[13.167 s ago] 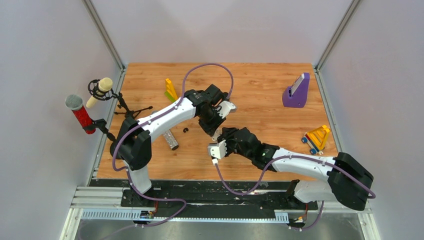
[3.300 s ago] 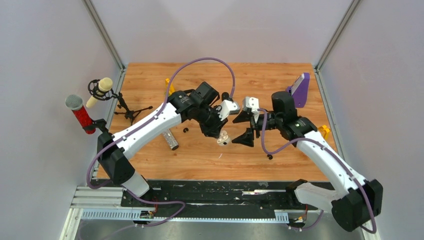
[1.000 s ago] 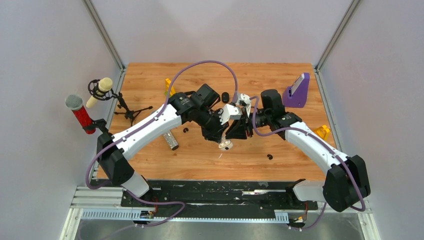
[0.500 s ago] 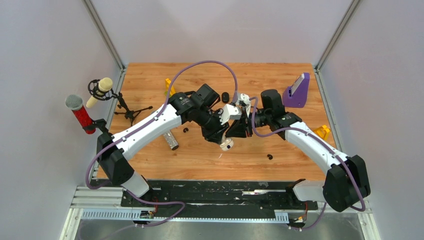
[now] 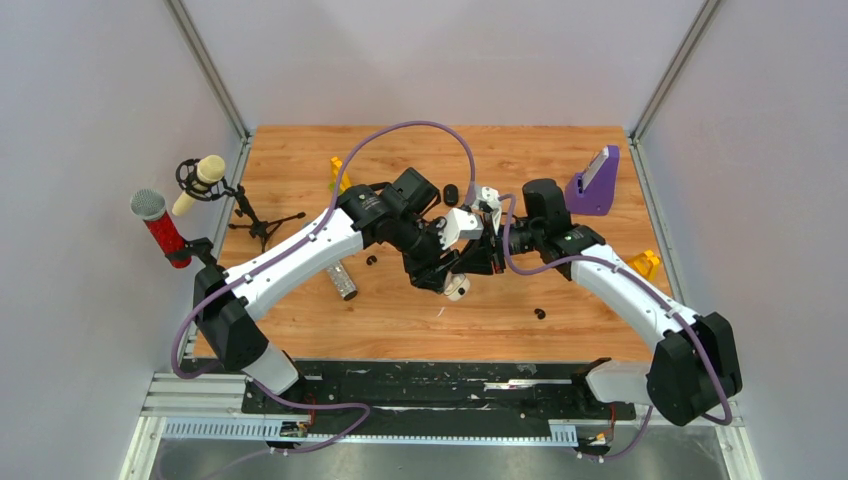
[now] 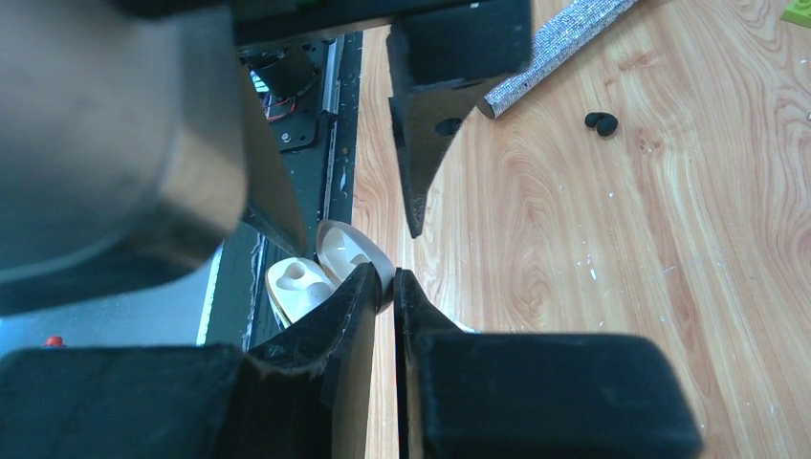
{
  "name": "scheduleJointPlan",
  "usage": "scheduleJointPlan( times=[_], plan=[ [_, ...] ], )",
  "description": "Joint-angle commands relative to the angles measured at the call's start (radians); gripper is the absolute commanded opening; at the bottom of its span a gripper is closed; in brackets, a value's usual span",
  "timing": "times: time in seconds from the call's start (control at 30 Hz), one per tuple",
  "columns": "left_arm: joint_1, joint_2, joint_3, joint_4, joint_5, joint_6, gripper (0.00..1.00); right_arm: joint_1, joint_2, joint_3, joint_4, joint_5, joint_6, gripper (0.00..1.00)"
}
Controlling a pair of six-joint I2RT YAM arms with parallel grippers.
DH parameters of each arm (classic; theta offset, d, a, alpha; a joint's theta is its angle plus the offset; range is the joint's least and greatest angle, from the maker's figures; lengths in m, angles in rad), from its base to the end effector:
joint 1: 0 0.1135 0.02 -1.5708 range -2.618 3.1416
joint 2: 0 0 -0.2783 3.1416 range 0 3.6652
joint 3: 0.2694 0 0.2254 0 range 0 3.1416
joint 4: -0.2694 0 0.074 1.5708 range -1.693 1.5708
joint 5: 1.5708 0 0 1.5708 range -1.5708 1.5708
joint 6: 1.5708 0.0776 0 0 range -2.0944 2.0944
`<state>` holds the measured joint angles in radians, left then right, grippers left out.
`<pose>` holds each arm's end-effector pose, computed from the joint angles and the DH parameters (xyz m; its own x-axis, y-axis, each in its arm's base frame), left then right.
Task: Insert the wireless bluetooth earbuds into the charging case
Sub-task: Adjust the charging case.
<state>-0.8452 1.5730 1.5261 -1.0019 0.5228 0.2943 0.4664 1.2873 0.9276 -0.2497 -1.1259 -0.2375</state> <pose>0.1773 -0.2583 0.3191 -0.3145 0.7333 -0.6027 0.9453 0.1839 -0.2696 0.1960 0.1771 0.2989 -0.2958 -0.2623 -0.9185 -0.9509 -0.0104 0.3092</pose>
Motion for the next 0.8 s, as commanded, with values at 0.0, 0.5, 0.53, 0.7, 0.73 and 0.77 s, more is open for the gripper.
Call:
scheduleJointPlan(
  times=[0.0,0.5,0.53,0.7,0.73,0.77],
  plan=[
    [-0.013,-0.019,0.015,0.019,-0.019,0.003,0.64,0.007,-0.041,0.015,0.022,0.001,-0.027,0.00],
    [0.053,-0.086,0.036,0.038,-0.069,-0.028,1.00,0.006,-0.063,-0.013,0.040,0.126,-0.047,0.00],
    [0.062,-0.095,0.032,0.042,-0.068,-0.029,1.00,0.006,-0.067,-0.018,0.049,0.144,-0.048,0.00],
    [0.105,-0.149,-0.008,0.064,-0.079,-0.029,1.00,0.006,-0.084,-0.019,0.080,0.233,-0.028,0.00],
    [0.111,-0.155,-0.014,0.068,-0.090,-0.027,1.00,0.006,-0.090,-0.018,0.085,0.256,-0.024,0.00],
    [0.126,-0.163,-0.025,0.078,-0.094,-0.026,1.00,0.006,-0.096,-0.017,0.089,0.283,-0.025,0.00]
  ],
)
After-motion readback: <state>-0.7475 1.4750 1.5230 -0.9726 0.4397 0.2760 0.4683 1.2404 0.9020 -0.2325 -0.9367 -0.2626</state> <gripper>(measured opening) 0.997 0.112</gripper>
